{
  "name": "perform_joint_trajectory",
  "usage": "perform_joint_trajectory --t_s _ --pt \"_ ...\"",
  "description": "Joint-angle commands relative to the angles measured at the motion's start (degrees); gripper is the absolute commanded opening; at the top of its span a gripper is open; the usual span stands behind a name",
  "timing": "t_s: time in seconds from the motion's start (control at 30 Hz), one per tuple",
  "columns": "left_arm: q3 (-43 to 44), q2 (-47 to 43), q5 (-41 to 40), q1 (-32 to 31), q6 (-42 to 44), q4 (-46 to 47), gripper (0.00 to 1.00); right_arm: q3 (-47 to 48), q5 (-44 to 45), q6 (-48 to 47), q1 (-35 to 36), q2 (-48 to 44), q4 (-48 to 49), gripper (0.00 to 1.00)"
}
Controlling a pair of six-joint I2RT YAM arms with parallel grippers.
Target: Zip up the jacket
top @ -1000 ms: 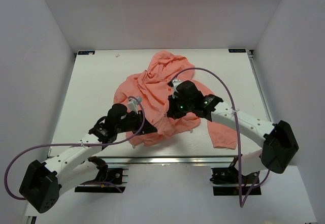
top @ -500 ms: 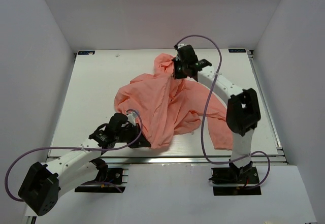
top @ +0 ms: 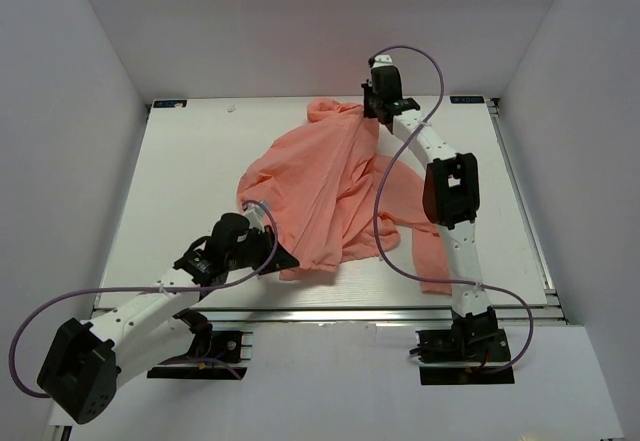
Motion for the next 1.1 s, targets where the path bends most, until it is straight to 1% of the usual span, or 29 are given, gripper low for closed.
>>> perform_joint_trajectory --t_s 0.0,0.03,0.1,0.13,0.17,0.2,0.23,0.27,0.3,0.33,0.37,0.43,0.47,0.53,0.57,0.6,0.63,0.67,0.7,0.73,0.77,0.8,0.87,0.9,0.93,0.97,1.0,1.03,1.07 --pt "-2.29 1.77 6.17 -1.05 0.53 -12.07 0.0 5.65 6.9 -4.34 -5.36 1.01 20.39 0.0" --pt "-2.02 2.39 6.0 -1.05 0.53 -11.89 0.0 5.14 2.19 -4.61 -5.36 0.93 19.6 0.0" --pt "0.42 3.71 4.86 -0.96 0.88 -12.24 0.0 2.6 -1.62 -4.26 -4.66 -1.35 18.89 0.0" --pt "2.09 5.63 3.72 -0.79 1.06 -14.59 0.0 0.41 -5.73 -4.0 -4.48 -2.84 18.8 0.0" --pt "4.11 6.6 0.93 -0.79 2.1 -16.7 0.0 -4.05 -7.51 -3.65 -3.78 -6.07 18.37 0.07" --pt "6.05 7.48 -0.23 -0.79 2.72 -19.68 0.0 -5.58 -8.48 -3.47 -3.34 -7.58 17.32 0.15" --pt "9.46 8.54 -1.64 -0.7 2.99 -21.19 0.05 -6.9 -9.71 -3.21 -2.99 -9.16 16.0 0.36" --pt "11.06 8.81 -4.78 -0.61 3.43 -22.68 0.34 -9.26 -10.25 -3.03 -2.2 -12.4 12.51 0.51" --pt "12.47 8.72 -6.29 -0.61 3.52 -24.7 0.51 -10.5 -10.6 -2.51 -1.93 -14.08 11.08 0.79" --pt "15.53 8.11 -7.96 -0.52 3.61 -25.76 0.73 -11.99 -11.91 -1.28 -1.84 -16.19 10.03 0.89" --pt "17.21 7.76 -11.72 -0.52 4.22 -26.82 0.96 -15.49 -13.4 -0.31 -1.84 -20.3 8.45 0.89" --pt "22.64 6.62 -17.09 -0.44 4.31 -30.07 0.98 -19.02 -12.8 1.27 -1.93 -24.8 6.86 0.89" --pt "24.5 6.35 -23.04 -0.44 4.48 -31.13 0.98 -20.87 -12.71 1.54 -1.93 -29.52 4.94 0.89" --pt "27.93 6.18 -28.61 -0.26 4.66 -33.68 0.98 -26.31 -7.82 2.68 -2.02 -34.47 2.29 0.89" --pt "31.26 6.7 -31.24 -0.17 4.75 -34.38 0.98 -28.42 -6.22 3.9 -2.1 -39.45 1.06 0.89" --pt "32.94 7.4 -35.62 0.09 4.92 -35.08 0.98 -30.71 -4.99 4.17 -2.02 -41.85 -1.04 0.89" --pt "34.79 8.45 -37.23 1.4 5.36 -35.35 0.98 -35.43 -1.06 5.05 -2.1 -44.48 -2.28 0.89" --pt "36.63 9.59 -38.81 2.37 5.45 -35.62 0.98 -37.74 0.8 6.19 -2.1 -49.3 -3.33 0.89" --pt "39.78 11.95 -39.87 4.9 6.41 -34.75 0.98 -40.11 3.87 7.68 -2.1 -51.69 -5.26 0.89" --pt "41.47 13.28 -40.58 6.4 7.29 -34.48 0.98 -44.83 4.68 8.48 -2.1 -54.24 -6.15 0.89" --pt "44.44 14.43 -41.46 7.72 8.08 -34.39 0.98 -47.14 5.3 9.09 -2.1 -59.05 -7.03 0.89" --pt "45.78 16.35 -42.25 10.44 9.05 -33.69 0.98 -49.43 5.83 10.67 -2.1 -61.36 -7.73 0.89" --pt "48.24 17.42 -41.91 13.61 10.54 -32.99 0.98 -56.46 6.97 12.52 -2.1 -68.74 -9.58 0.89" --pt "49.99 17.86 -40.34 17.28 11.42 -31.68 0.98 -58.74 9.06 13.48 -2.02 -70.94 -9.93 0.89" --pt "50.53 17.86 -36.06 19.58 11.52 -31.14 0.98 -61.03 9.87 14.97 -2.1 -73.49 -10.37 0.89" --pt "50.8 17.69 -33.32 21.78 11.6 -30.53 0.98 -65.14 11.09 15.42 -2.1 -78.04 -10.29 0.89" --pt "50.19 17.34 -31.03 25.19 11.78 -28.69 0.98 -67.1 13.28 16.12 -2.1 -80.0 -10.11 0.89" --pt "49.58 16.38 -29.79 26.19 12.04 -27.81 0.98 -68.86 13.83 16.57 -2.1 -83.59 -9.59 0.89" --pt "49.14 15.94 -30.04 26.72 12.13 -27.27 0.98 -71.14 13.83 16.4 -2.02 -84.93 -9.67 0.89"
